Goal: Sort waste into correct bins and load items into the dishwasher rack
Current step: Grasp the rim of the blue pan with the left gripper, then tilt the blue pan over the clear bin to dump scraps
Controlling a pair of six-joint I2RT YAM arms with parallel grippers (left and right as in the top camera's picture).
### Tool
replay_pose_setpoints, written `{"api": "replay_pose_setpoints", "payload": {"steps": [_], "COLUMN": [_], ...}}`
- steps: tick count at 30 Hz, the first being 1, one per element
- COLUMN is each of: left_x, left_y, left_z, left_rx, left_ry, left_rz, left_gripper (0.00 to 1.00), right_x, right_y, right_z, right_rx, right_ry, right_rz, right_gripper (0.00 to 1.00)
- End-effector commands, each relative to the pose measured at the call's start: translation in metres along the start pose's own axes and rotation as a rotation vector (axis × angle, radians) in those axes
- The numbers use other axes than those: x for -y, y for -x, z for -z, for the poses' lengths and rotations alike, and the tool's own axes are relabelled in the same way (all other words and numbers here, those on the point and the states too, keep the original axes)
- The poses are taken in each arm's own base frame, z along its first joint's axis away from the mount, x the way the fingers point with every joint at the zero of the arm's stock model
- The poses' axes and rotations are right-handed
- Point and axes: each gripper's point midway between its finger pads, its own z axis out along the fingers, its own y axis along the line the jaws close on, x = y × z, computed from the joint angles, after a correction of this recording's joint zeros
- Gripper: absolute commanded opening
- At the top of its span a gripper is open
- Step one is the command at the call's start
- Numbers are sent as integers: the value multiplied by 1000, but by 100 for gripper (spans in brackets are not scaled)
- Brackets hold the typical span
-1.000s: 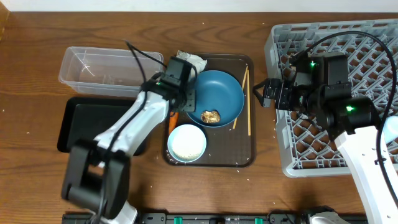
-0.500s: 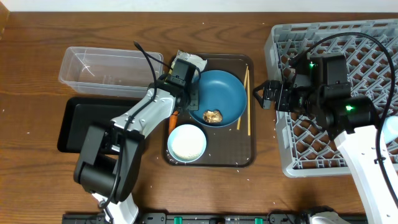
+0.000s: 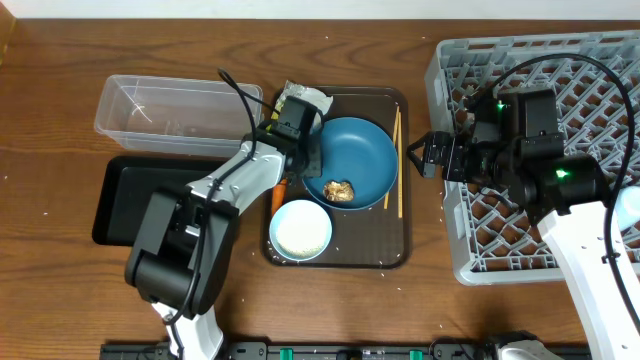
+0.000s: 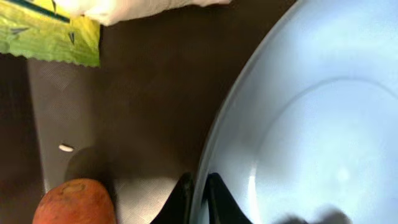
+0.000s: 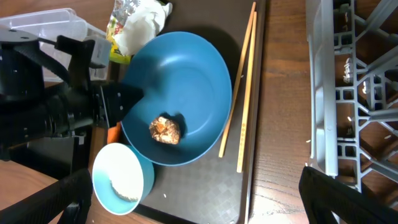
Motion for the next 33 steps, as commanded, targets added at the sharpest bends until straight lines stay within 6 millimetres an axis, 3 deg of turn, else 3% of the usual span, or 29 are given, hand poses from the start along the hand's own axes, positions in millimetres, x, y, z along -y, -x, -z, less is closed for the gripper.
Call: {"api": "replay_pose_setpoints", "payload": {"steps": [1, 7, 12, 17, 19, 22, 25, 30, 33], "left_x": [-8, 5, 8, -12, -33, -93, -140, -176, -205], "left_y": [-8, 13, 23, 18, 7, -20, -46, -70, -76], "left_z": [-6, 37, 99, 161, 189, 236, 280, 322, 347], "left_rx": [-21, 64, 145, 203, 211, 218, 243, 303, 333], "left_ry": [40, -1, -29, -22, 35, 285, 480, 632, 852], "left_rz": [6, 4, 8, 36, 25, 93, 199, 312, 337], "left_gripper": [6, 7, 6, 6, 6, 6, 6, 6, 6], "right_x": [-4, -2, -2, -3, -3, -3, -3, -6, -7], "right_y": [-2, -1, -1, 0, -1, -1, 2, 8, 11], "right_z": [-2, -2, -2, -2, -2, -1, -2, -2, -1], "right_rx": [-11, -8, -9, -5, -5, -5, 4, 29, 43], "right_ry": [1, -6, -6, -5, -5, -5, -2, 8, 13], "right_rz": [3, 7, 7, 8, 8, 8, 11, 19, 24], "right_gripper": [99, 99, 99, 99, 99, 99, 99, 99, 99]}}
